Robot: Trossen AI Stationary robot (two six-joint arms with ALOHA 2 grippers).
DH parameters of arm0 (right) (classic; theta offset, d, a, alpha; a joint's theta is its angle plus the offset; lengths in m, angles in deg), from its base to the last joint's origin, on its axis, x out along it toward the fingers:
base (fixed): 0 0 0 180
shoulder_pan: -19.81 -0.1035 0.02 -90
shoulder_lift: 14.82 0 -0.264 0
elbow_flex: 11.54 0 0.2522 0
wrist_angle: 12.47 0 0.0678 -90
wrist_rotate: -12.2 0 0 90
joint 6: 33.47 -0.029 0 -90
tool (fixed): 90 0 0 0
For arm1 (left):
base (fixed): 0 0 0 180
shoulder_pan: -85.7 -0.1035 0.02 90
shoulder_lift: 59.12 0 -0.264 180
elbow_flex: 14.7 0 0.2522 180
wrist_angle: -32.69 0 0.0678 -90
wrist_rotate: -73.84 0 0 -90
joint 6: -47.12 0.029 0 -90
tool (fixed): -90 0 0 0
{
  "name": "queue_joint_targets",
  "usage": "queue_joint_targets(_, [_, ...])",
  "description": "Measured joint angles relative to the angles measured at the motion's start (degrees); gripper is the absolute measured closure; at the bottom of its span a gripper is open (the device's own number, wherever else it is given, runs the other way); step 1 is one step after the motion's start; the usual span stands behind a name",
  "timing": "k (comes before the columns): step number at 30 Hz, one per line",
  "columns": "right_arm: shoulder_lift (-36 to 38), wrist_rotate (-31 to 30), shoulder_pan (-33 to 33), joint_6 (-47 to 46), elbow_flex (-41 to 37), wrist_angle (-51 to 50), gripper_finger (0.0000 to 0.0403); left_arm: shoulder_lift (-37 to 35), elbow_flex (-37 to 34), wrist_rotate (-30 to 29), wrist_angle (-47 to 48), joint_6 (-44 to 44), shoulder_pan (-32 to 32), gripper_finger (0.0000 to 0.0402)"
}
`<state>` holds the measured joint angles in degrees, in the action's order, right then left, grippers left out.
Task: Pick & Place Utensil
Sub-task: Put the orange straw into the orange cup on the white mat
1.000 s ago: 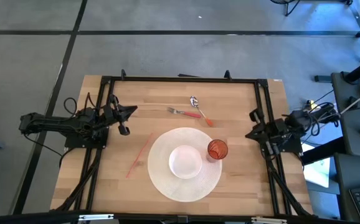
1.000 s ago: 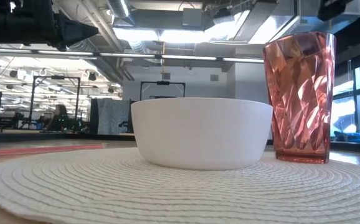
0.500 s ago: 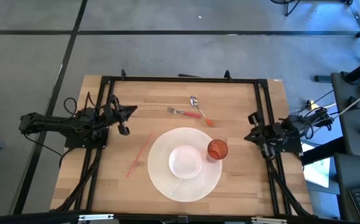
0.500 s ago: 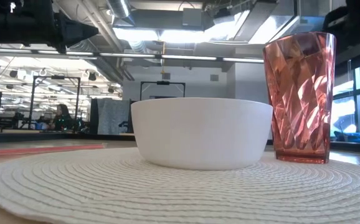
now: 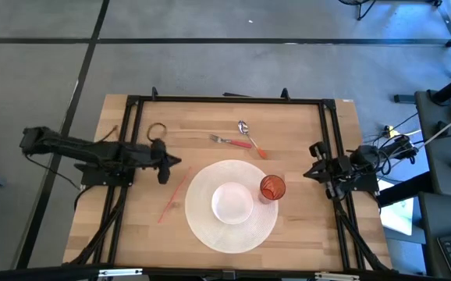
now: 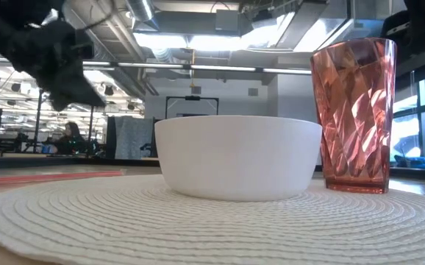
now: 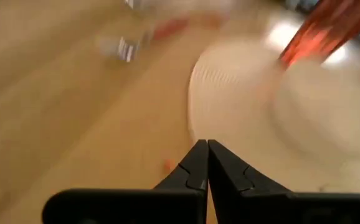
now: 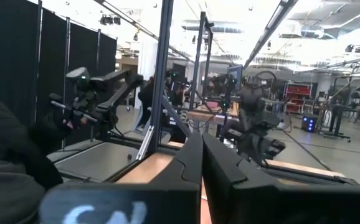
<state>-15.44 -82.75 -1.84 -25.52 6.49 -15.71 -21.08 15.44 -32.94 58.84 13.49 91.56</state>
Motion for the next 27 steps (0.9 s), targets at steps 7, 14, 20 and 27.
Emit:
queue_joint_targets(7, [0.0,0.0,0.0,-0.9,0.0,-0.5,0.0399,21.7,15.3,0.6,17.6,-10.1,7.2,0.0397])
queue_joint_targets(14, [0.0,0.0,0.0,-4.0,0.0,-2.9,0.0397,42.0,32.7,1.0,30.2,-11.6,10.3,0.0385])
queue_joint_targets(20, [0.0,0.0,0.0,-6.3,0.0,-3.2,0.0386,51.9,42.8,2.4,39.5,-8.2,10.3,0.0332])
queue_joint_targets(27, [0.0,0.0,0.0,-6.2,0.1,-4.9,0.0384,54.7,44.8,-2.0,39.2,-6.9,10.1,0.0241])
